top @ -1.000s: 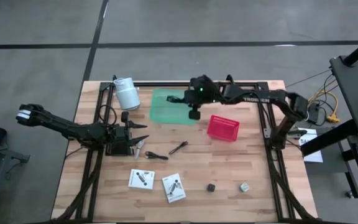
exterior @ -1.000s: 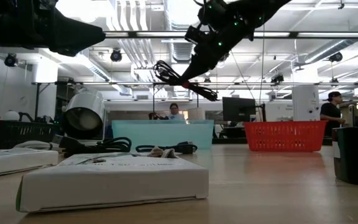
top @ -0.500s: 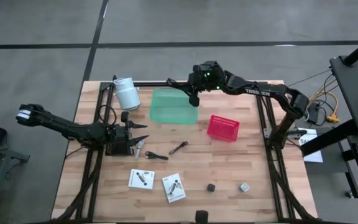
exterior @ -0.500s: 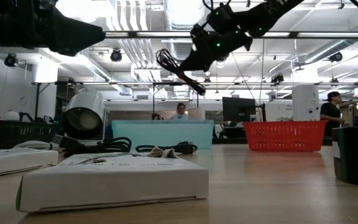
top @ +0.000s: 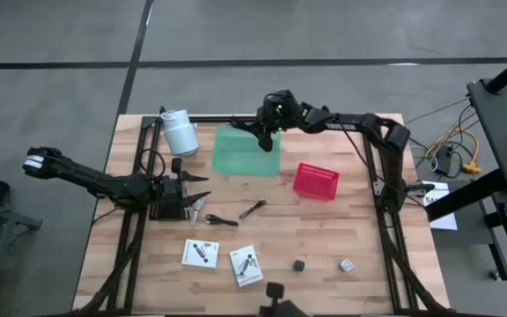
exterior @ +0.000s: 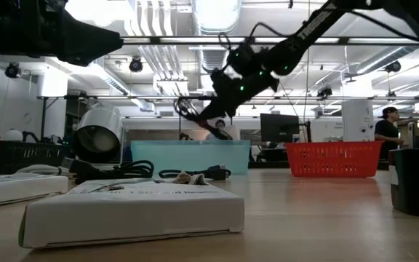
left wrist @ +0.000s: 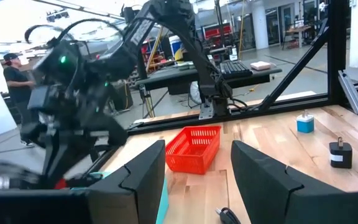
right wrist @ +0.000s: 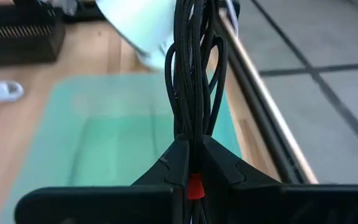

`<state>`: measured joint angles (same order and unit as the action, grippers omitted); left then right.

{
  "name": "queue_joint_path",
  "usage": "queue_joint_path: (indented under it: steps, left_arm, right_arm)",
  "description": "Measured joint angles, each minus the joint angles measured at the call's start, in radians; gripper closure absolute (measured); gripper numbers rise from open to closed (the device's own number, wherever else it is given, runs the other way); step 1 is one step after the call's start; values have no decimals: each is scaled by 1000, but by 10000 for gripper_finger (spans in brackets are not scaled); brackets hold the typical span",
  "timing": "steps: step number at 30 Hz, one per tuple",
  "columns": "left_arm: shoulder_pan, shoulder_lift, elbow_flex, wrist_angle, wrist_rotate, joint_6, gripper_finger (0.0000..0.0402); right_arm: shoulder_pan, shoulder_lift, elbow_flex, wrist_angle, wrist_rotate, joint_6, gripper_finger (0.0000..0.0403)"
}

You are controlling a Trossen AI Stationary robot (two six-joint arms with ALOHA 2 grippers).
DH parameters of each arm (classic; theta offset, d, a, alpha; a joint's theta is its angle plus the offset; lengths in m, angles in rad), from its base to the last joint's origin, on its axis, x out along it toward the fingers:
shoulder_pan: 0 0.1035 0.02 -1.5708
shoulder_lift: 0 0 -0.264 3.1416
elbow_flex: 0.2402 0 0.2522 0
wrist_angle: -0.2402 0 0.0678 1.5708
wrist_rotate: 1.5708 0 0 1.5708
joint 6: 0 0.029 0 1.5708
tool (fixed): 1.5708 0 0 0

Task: Pick and place items into bin
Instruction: Put the right black charger cable into the blue bin

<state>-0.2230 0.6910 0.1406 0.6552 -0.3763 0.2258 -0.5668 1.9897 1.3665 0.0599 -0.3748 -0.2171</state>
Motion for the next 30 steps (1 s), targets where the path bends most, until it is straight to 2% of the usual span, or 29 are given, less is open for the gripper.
queue_joint_path:
  steps: [10, 30]
  left_arm:
    - [0, 0, 0, 0, 0, -2, 233]
    - [0, 0, 0, -8, 0, -3, 233]
  right_arm:
    - [-2, 109, 158, -272, 0, -110, 385]
    - [0, 110, 215, -319, 2, -39, 309]
